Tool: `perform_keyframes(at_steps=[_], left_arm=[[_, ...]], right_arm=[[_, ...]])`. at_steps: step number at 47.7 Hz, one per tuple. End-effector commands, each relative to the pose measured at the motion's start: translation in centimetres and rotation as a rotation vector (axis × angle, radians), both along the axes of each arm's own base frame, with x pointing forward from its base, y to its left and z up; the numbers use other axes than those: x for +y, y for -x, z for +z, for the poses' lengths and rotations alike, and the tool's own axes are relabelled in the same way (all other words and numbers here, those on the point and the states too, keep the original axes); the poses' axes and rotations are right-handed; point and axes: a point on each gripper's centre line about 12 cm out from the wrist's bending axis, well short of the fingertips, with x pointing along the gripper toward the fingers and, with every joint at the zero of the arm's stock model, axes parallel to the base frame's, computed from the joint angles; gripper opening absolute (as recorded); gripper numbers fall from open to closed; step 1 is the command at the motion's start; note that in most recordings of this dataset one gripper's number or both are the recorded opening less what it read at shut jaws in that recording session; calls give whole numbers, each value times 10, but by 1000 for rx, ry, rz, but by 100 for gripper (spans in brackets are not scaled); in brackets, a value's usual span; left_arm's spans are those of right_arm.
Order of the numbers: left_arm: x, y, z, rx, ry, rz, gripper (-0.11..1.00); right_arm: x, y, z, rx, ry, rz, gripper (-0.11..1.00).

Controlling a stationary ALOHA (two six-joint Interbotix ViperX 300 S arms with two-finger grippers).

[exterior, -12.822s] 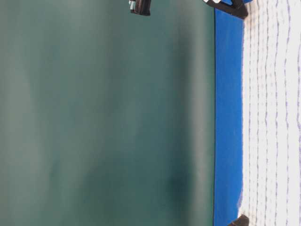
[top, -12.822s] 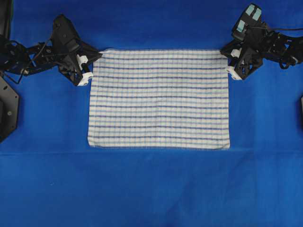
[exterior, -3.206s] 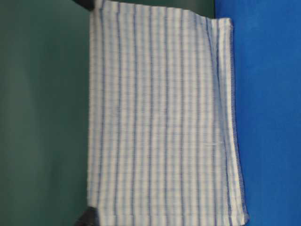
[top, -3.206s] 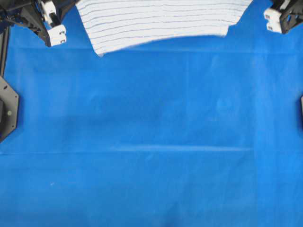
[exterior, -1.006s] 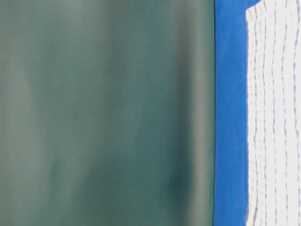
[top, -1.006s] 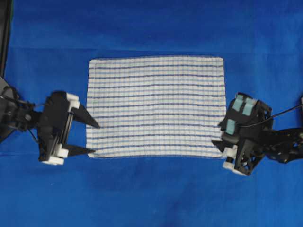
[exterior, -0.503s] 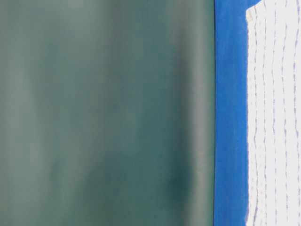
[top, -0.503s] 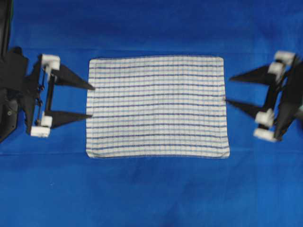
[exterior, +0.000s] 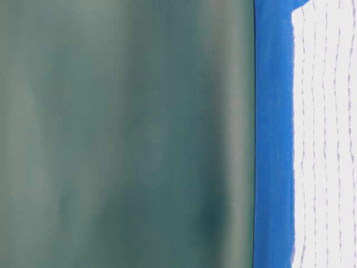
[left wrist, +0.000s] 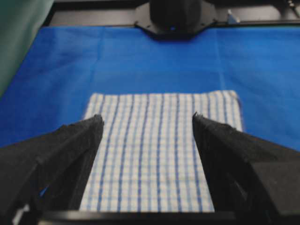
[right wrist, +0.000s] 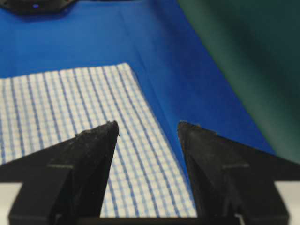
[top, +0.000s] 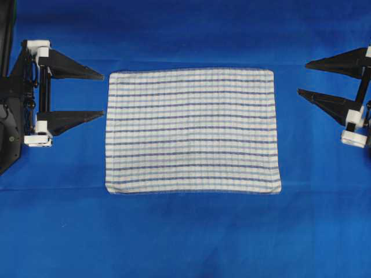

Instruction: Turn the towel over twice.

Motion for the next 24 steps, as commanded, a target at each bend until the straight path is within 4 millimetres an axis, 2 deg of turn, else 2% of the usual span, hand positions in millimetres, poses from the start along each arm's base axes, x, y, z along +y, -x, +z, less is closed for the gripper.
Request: perform_keyframes(at_steps=[1,15,24], left_arm=[[1,-2,4,-15,-4,4,72],[1,1,6,-16,-7,4,72],[1,19,13,-36,-8,7,72]], right_arm=[[-1,-1,6,-16,3,-1,62],[-1,0,5,-17,-3,-5,62],[-6,15,13,-62,-6,-14,62]])
